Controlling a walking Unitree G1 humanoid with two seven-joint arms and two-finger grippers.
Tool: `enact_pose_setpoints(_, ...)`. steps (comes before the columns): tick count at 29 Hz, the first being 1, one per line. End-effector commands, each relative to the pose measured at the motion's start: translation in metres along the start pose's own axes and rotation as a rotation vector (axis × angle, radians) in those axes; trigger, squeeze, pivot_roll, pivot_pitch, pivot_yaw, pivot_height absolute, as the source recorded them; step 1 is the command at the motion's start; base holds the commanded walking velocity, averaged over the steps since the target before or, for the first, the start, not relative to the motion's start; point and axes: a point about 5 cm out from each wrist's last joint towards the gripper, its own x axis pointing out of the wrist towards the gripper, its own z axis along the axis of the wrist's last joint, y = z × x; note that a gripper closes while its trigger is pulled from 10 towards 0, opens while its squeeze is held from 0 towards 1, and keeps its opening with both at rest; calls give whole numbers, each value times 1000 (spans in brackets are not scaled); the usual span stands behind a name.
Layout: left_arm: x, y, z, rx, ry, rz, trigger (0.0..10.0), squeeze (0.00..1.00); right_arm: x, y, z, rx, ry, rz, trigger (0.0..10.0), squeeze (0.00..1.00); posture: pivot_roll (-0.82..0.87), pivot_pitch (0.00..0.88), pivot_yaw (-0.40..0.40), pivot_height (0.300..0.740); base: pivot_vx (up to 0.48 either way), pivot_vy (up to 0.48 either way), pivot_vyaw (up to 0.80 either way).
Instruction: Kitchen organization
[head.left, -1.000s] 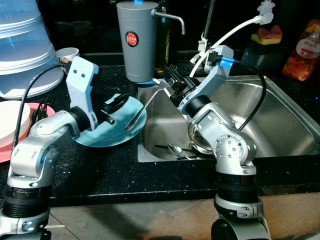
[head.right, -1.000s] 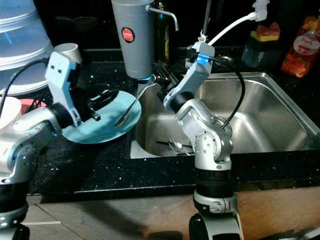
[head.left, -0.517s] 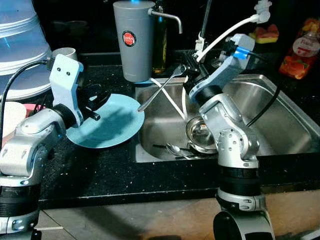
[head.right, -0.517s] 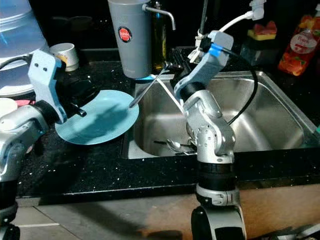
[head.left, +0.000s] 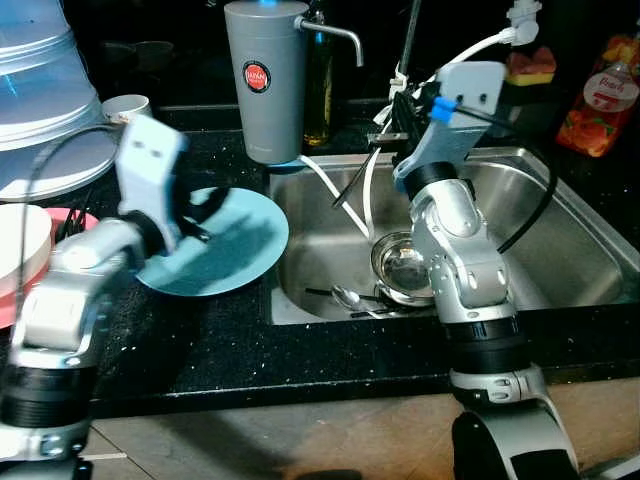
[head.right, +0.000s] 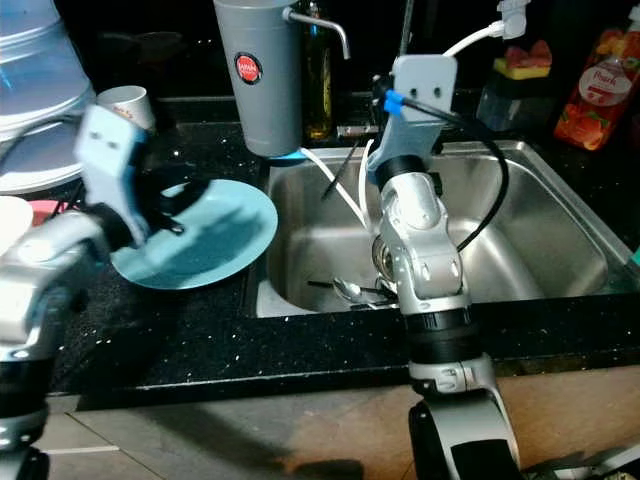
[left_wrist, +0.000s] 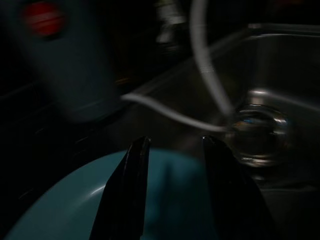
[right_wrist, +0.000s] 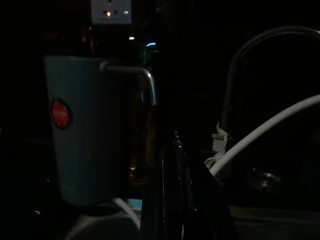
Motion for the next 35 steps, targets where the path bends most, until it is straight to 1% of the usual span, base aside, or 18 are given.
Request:
enact_pose_setpoints(1, 9, -9, 5, 32, -22, -56, 10000, 0, 4, 1, -2, -72, -18, 13, 0, 0, 12, 0, -7, 740, 0, 0, 0)
enact_pose_setpoints(4, 19, -21, 6, 44, -19, -117, 10000, 0, 6, -4, -11, -140, 10, 12, 0, 0, 9, 0, -3, 740, 0, 0, 0)
enact_pose_setpoints(6, 26, -29, 3, 77, 21, -180, 10000, 0, 8, -10, -21, -208, 50, 27, 0, 0, 7, 0, 8, 740, 0, 0, 0)
enact_pose_setpoints(11, 27, -32, -2, 108, 65, -222, 10000, 0, 7, -14, -31, -264, 103, 56, 0, 0, 7, 0, 13, 740, 0, 0, 0)
enact_pose_setpoints(14, 23, -35, -9, 142, 140, -276, 10000, 0, 3, -17, -52, -323, 206, 127, 0, 0, 8, 0, 13, 740, 0, 0, 0)
enact_pose_setpoints(16, 22, -34, -11, 152, 154, -282, 10000, 0, 1, -17, -57, -342, 225, 141, 0, 0, 8, 0, 13, 740, 0, 0, 0)
enact_pose_setpoints(19, 20, -33, -13, 159, 168, -286, 10000, 0, -1, -18, -64, -342, 252, 151, 0, 0, 12, 0, 10, 740, 0, 0, 0)
enact_pose_setpoints(22, 12, -31, -16, 167, 202, -305, 10000, 0, -12, -17, -86, -302, 338, 167, 0, 0, 19, 0, 3, 740, 0, 0, 0)
enact_pose_setpoints(24, 10, -30, -16, 167, 208, -311, 10000, 0, -14, -16, -90, -291, 355, 172, 0, 0, 19, 0, 3, 740, 0, 0, 0)
enact_pose_setpoints(26, 8, -31, -17, 154, 207, -322, 10000, 0, -18, -14, -97, -249, 390, 179, 0, 0, 21, 0, 0, 740, 0, 0, 0)
enact_pose_setpoints(27, 6, -33, -17, 141, 208, -346, 10000, 0, -24, -9, -105, -190, 438, 194, 0, 0, 22, 0, -1, 740, 0, 0, 0)
enact_pose_setpoints(29, 5, -35, -17, 140, 209, -356, 10000, 0, -26, -7, -109, -170, 458, 204, 0, 0, 22, 0, -1, 740, 0, 0, 0)
enact_pose_setpoints(30, 5, -36, -17, 137, 208, -365, 10000, 0, -28, -5, -112, -153, 473, 215, 275, 0, 21, 0, 0, 740, 0, 0, 0)
enact_pose_setpoints(31, 5, -36, -17, 137, 208, -365, 10000, 0, -28, -5, -112, -153, 473, 215, 275, 0, 21, 0, 0, 740, 0, 0, 0)
enact_pose_setpoints(32, 5, -38, -16, 124, 200, -372, 10000, 0, -33, -1, -117, -136, 496, 239, 7922, 0, 21, 0, 0, 740, 0, 0, 0)
enact_pose_setpoints(33, 5, -38, -16, 124, 200, -372, 10000, 0, -33, -1, -117, -136, 496, 239, 7922, 0, 21, 0, 0, 740, 0, 0, 0)
enact_pose_setpoints(34, 6, -38, -16, 121, 197, -372, 10000, 0, -35, 0, -119, -124, 502, 242, 10000, 0, 21, 0, 2, 740, 0, 0, 0)
enact_pose_setpoints(35, 6, -38, -16, 119, 195, -372, 10000, 0, -36, 1, -119, -115, 506, 244, 10000, 0, 20, 0, 2, 740, 0, 0, 0)
